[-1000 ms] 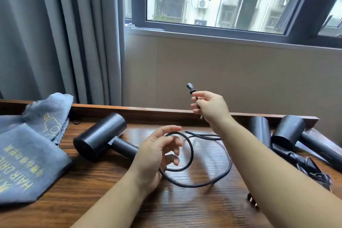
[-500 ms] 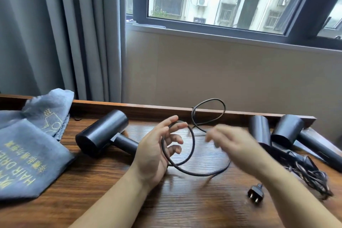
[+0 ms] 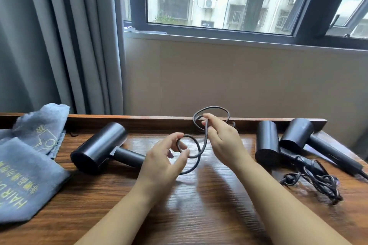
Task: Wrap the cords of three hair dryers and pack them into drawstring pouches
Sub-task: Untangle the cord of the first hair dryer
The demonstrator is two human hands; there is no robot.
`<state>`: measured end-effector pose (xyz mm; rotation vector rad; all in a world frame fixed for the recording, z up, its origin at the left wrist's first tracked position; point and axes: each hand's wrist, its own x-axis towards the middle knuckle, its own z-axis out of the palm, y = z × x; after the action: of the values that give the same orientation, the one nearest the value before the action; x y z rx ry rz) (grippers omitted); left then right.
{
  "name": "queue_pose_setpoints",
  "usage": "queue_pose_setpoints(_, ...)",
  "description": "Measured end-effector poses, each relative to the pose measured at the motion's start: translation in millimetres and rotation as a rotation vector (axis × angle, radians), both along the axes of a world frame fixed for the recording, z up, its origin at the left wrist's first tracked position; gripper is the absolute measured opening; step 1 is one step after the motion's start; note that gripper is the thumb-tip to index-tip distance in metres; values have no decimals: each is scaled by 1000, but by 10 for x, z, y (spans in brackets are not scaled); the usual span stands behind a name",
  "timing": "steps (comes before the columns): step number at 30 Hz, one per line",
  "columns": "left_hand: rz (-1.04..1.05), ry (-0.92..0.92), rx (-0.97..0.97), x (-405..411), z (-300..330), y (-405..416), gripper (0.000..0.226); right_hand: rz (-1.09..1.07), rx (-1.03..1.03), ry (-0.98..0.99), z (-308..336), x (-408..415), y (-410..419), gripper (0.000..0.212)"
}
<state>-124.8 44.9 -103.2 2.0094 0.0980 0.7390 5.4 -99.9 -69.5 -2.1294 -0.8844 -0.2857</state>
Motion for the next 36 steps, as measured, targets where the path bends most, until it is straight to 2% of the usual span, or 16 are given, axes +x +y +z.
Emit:
queue_pose_setpoints(2, -5, -37, 46, -4, 1, -4, 42, 41, 110, -116, 107, -36, 102, 28)
queue_pose_setpoints(5, 28, -83, 93, -13, 28, -19, 36, 102, 217, -293, 301, -62, 284, 11)
queue_pose_setpoints(7, 35, -52, 115, -11, 16, -14, 42, 185, 151, -332, 362, 0, 405, 22)
queue_pose_setpoints(8, 37, -26, 132, -3, 3, -6, 47, 195, 117, -310, 343, 66, 453, 28)
queue_pose_setpoints(10, 26, 29, 183, 17, -35, 16, 56, 82, 31, -197, 239, 212, 507, 34)
queue_pose_setpoints(13, -47, 110, 249, 37, -101, 17, 69, -136, -220, 106, 32, 368, 484, 35)
queue_pose_setpoints(16, -56, 142, 308, 51, -150, 9, 72, -67, -201, 285, -127, 297, 384, 35)
queue_pose_setpoints(17, -47, 143, 331, 50, -163, 16, 74, -63, -140, 268, -157, 251, 349, 36)
queue_pose_setpoints(20, -20, 178, 300, 45, -162, 16, 67, -106, 84, 60, -206, 64, 232, 31)
queue_pose_setpoints(23, 15, 195, 205, 45, -116, 37, 61, 27, 155, 27, -259, -161, 173, 28)
queue_pose_setpoints(26, 60, 174, 197, 46, -98, 100, 49, 130, 30, 76, -441, -302, 146, 31)
queue_pose_setpoints(29, 108, 165, 203, 38, -43, 131, 41, 282, -304, -9, -586, -378, 128, 52)
queue_pose_setpoints(31, 126, 182, 241, 24, 34, 183, 36, 296, -472, -95, -619, -400, 129, 58)
queue_pose_setpoints(34, 336, 321, 528, -27, 180, 424, 35, 260, -479, -122, -588, -422, 138, 53)
queue_pose_setpoints(36, 549, 554, 704, -141, 303, 669, 43, 272, -469, -123, -544, -408, 110, 38)
